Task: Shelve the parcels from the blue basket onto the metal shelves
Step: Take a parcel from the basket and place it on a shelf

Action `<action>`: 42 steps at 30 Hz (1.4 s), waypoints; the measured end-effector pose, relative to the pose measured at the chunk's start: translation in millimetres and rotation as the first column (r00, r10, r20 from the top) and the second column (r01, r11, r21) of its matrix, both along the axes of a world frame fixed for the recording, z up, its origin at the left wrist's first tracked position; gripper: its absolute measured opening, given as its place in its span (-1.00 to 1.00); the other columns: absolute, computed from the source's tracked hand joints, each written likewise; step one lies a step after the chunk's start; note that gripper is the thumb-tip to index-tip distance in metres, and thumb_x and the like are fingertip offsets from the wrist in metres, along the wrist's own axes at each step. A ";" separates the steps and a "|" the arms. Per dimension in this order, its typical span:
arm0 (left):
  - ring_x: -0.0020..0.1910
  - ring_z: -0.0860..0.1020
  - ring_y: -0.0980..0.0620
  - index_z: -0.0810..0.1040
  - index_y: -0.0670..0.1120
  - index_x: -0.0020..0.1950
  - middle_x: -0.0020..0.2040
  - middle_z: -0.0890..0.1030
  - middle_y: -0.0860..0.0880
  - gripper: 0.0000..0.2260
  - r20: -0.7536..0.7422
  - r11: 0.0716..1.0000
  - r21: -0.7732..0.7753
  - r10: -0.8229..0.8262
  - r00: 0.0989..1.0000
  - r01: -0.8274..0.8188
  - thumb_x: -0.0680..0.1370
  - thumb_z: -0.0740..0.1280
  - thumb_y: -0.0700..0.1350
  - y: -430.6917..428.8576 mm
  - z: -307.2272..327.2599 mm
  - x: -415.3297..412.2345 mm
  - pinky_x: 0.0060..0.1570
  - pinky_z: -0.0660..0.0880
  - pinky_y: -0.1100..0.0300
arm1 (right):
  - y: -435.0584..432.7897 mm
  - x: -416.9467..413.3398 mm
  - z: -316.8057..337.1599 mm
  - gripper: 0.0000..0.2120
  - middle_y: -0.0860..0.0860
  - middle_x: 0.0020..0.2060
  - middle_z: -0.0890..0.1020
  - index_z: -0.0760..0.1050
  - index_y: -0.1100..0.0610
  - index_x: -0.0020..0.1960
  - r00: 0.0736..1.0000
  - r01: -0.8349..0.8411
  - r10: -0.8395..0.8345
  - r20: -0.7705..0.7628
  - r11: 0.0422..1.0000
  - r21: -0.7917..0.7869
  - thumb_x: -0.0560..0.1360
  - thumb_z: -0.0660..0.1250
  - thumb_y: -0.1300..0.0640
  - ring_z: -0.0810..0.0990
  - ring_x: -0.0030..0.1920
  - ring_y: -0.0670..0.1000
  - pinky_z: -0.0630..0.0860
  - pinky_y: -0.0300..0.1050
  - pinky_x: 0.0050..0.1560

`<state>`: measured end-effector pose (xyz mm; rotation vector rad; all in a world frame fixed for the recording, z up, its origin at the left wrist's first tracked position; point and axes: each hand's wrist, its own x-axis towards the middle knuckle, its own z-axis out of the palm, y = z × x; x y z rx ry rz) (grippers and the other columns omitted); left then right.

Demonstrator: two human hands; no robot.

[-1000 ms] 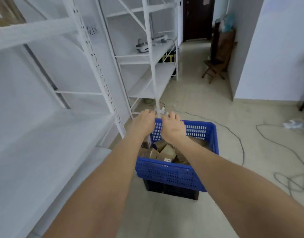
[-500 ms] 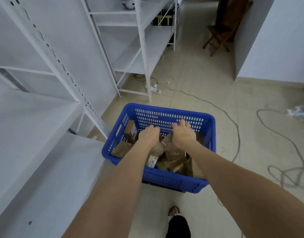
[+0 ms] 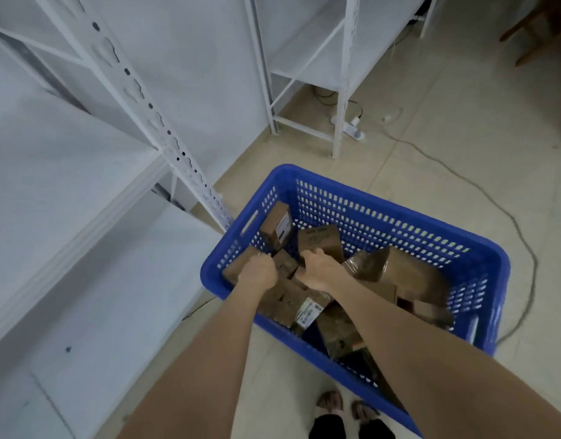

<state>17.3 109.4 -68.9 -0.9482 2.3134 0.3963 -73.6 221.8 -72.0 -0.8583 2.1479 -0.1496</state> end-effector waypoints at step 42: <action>0.33 0.39 -0.19 0.31 -0.05 0.44 0.38 0.41 -0.14 -0.47 -0.347 0.486 0.702 0.872 0.347 -0.520 0.57 0.18 0.23 12.4 242.3 -9.4 0.23 0.39 -0.18 | 8.6 -40.2 217.8 -0.63 0.15 0.17 0.55 0.39 0.08 0.28 0.079 0.905 -0.166 0.983 0.426 -0.001 0.51 0.36 0.11 0.53 0.15 0.19 0.54 0.16 0.09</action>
